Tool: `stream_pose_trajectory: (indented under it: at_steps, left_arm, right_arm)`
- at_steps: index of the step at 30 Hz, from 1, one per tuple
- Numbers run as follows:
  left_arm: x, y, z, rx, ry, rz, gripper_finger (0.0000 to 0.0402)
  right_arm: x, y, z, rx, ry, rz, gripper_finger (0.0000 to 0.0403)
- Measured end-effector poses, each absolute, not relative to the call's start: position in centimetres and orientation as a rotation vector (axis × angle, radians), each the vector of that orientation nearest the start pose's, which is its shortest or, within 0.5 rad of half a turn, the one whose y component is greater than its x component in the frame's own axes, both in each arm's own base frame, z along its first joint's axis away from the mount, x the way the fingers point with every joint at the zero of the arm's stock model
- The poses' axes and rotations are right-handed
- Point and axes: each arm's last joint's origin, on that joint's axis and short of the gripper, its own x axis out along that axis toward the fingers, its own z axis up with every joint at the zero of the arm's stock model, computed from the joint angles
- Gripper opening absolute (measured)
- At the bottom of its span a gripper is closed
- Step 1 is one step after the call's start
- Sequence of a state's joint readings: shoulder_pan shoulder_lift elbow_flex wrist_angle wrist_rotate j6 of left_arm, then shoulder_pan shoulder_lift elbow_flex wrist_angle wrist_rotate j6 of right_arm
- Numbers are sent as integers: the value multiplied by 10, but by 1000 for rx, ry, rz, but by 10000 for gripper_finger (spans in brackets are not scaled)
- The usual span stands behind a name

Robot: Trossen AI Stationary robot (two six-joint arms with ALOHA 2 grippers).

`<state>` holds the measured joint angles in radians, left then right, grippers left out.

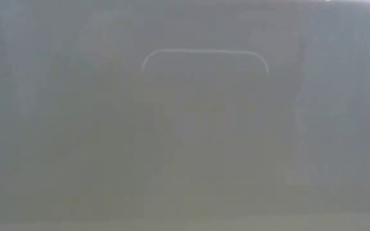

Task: Pick & Place First Aid Supplies
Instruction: Put the blue alcohol pad into the top gray bin

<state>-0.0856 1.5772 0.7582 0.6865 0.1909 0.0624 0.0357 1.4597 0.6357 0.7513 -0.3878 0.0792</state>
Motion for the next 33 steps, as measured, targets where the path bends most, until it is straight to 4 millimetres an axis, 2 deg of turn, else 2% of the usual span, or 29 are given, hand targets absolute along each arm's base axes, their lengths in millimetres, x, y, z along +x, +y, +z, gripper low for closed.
stream_pose_trajectory:
  at_steps: [14,26,30,33]
  left_arm:
    - [326,-35,216,59,126,-340,4]
    - [327,-33,217,59,126,-259,85]
    - [327,-33,217,43,126,-254,90]
    - [326,-33,218,20,122,-266,78]
  right_arm:
    - [295,21,219,93,96,420,0]
    - [295,22,219,95,104,423,0]
    - [295,22,218,94,105,423,0]
    - [295,22,218,95,115,422,0]
